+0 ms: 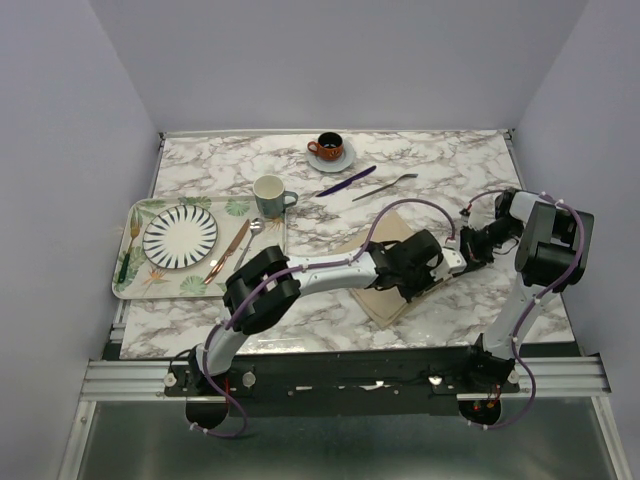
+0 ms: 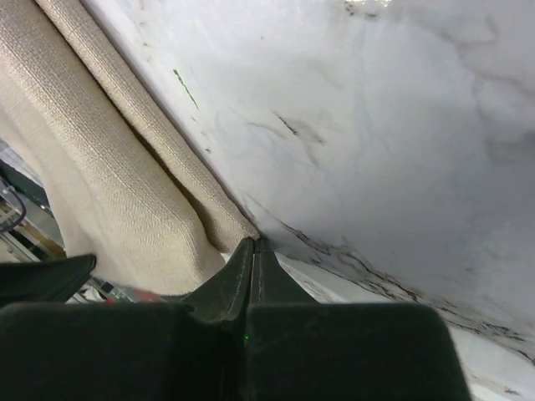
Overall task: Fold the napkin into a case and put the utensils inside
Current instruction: Fold the rectangle-folded napkin at the center of the board.
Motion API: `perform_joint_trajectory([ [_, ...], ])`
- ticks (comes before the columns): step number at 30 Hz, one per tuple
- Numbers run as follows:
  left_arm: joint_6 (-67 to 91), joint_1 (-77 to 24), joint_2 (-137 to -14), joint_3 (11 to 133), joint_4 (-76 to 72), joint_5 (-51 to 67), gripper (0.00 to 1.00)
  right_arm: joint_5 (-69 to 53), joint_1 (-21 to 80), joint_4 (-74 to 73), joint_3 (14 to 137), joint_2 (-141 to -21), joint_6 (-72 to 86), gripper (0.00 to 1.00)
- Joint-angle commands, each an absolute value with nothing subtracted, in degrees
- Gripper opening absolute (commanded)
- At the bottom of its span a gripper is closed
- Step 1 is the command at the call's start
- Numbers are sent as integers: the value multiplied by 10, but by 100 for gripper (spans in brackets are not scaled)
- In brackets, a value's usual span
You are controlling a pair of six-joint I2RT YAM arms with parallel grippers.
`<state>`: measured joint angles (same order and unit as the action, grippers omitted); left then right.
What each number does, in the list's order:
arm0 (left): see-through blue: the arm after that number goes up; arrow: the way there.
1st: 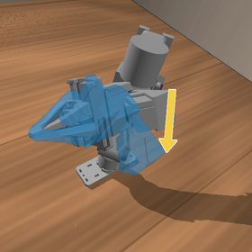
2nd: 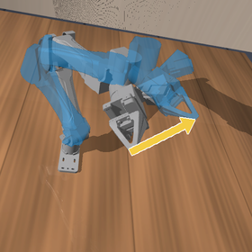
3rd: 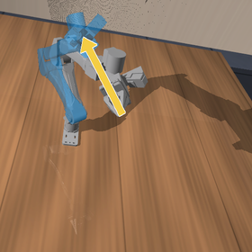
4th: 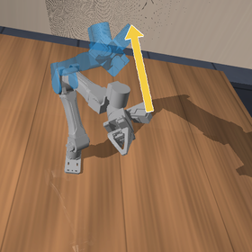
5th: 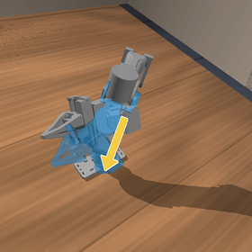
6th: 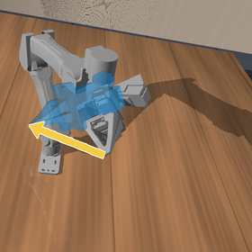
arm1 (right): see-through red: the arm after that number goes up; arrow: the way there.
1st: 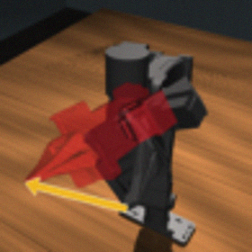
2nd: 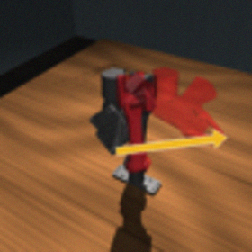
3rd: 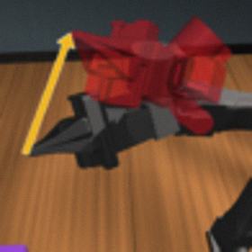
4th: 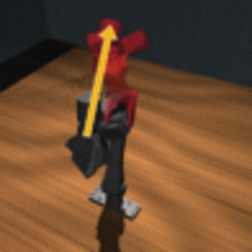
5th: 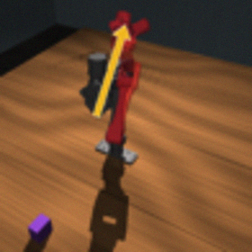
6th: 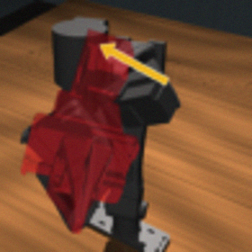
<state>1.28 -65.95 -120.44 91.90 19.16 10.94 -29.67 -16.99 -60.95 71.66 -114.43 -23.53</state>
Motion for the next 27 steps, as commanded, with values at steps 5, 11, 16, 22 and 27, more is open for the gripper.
perform_joint_trajectory([
  [5,30,-659,-1215,969,189,135,0,-280,-173,-584,705,-1150,-242,6],
  [11,32,-650,-1246,960,191,132,0,-283,-174,-604,730,-1142,-242,14],
  [16,33,-639,-1259,947,178,131,0,-282,-174,-621,737,-1124,-249,18],
  [22,32,-636,-1259,944,175,135,0,-276,-176,-640,755,-1119,-257,23],
  [27,34,-637,-1259,944,176,141,4,-287,-181,-660,784,-1110,-268,27],
])
